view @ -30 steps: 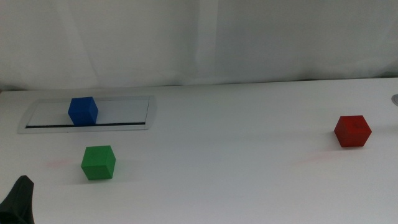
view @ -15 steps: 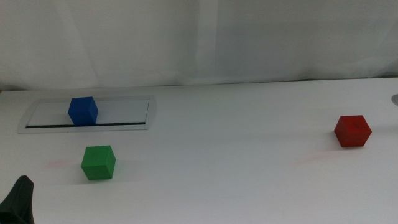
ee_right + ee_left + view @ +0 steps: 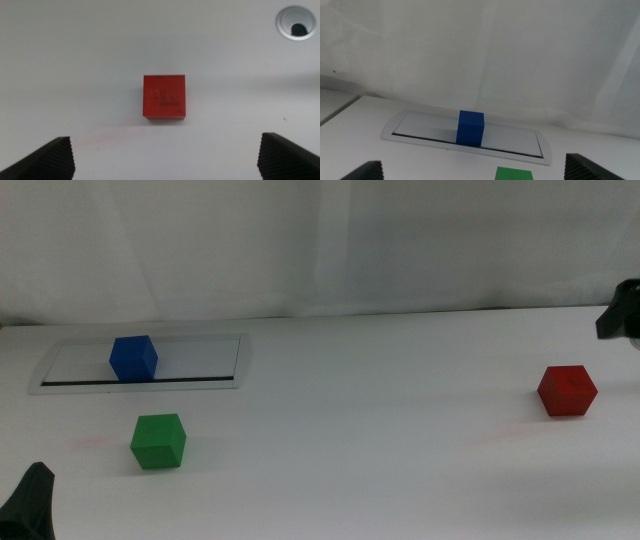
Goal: Stack red cubes first, then green, then blue cubes in a specific spot.
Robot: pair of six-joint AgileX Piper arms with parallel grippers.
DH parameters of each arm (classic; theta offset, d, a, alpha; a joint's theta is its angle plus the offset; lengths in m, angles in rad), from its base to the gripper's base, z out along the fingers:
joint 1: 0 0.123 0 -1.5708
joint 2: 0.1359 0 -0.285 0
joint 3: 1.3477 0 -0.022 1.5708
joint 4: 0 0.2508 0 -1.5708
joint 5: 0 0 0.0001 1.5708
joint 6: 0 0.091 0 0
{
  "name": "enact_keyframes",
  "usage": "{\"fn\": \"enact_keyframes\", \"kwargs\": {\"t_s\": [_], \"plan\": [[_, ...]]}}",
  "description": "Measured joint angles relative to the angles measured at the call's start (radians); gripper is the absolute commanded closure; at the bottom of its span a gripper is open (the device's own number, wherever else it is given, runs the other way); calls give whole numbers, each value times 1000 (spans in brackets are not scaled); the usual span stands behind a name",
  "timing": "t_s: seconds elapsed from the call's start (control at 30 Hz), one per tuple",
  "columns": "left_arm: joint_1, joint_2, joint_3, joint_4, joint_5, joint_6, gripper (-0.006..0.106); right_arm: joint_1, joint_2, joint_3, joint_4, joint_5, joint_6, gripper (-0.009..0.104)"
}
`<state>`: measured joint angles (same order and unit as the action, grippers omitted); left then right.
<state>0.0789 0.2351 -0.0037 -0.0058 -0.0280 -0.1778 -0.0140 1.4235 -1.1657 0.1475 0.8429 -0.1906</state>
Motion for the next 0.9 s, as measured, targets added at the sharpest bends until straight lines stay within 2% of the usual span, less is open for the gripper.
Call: {"fn": "enact_keyframes", "kwargs": {"t_s": [0.43,0.9], "plan": [[0,0,0,0,0,0,10,0,220,-2,27,-69,-99,-8],[0,0,0,0,0,0,10,0,400,-93,27,-104,-116,-8]]}}
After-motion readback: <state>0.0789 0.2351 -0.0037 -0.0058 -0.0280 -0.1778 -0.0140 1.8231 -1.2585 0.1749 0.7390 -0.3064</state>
